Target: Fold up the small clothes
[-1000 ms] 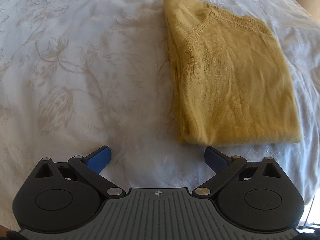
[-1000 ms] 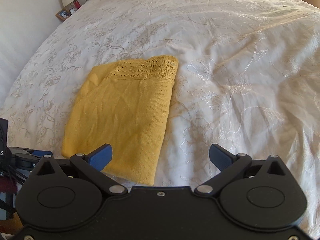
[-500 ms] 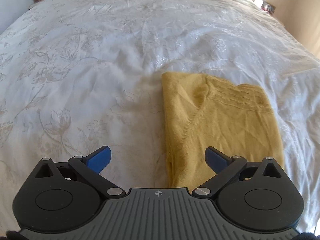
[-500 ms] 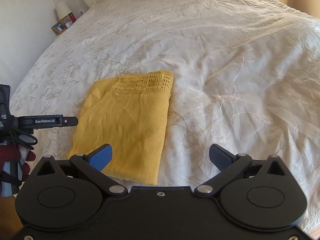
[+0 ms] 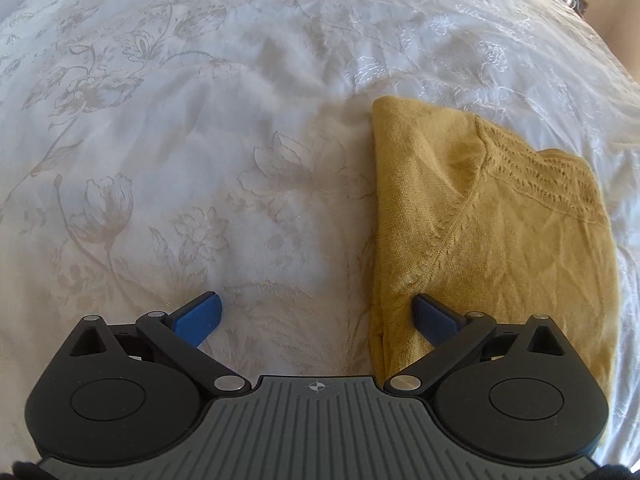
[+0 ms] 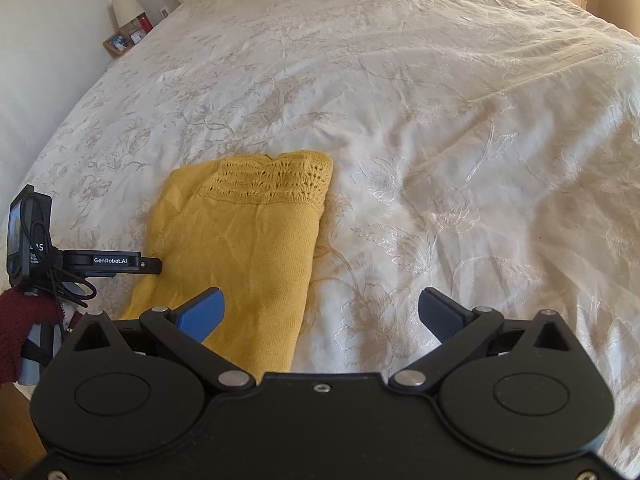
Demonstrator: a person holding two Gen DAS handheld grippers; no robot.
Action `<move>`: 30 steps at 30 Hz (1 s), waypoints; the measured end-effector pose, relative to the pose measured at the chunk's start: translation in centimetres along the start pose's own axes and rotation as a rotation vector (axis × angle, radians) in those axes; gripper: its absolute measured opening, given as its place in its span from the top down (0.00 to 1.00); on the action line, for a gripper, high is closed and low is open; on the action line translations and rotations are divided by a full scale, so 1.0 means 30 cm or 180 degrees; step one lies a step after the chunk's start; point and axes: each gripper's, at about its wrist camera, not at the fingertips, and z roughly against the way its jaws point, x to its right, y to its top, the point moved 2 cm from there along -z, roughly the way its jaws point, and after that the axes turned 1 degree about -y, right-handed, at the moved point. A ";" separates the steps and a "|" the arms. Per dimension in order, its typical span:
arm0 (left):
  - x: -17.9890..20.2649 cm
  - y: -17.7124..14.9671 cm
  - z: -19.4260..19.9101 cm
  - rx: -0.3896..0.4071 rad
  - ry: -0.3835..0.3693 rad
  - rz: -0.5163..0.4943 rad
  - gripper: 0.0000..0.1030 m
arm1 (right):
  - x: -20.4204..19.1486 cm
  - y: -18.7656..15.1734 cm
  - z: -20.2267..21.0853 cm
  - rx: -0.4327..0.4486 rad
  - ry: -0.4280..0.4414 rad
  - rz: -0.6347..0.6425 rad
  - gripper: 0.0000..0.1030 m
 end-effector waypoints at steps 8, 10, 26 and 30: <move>0.074 -0.036 0.335 0.0667 -0.0023 -0.0320 0.01 | -0.096 0.009 0.070 0.0226 0.0030 0.0131 0.01; 0.092 -0.041 0.432 0.0865 -0.0037 -0.0290 0.01 | -0.126 -0.001 0.097 0.0276 0.0023 0.0153 0.01; 0.113 -0.166 0.739 0.0902 0.0192 -0.0271 0.02 | -0.341 -0.053 0.357 0.0716 -0.0676 0.0030 0.01; 0.116 -0.221 0.719 0.0680 0.0229 -0.0263 0.02 | -0.338 -0.079 0.380 0.0586 -0.0455 -0.0135 0.01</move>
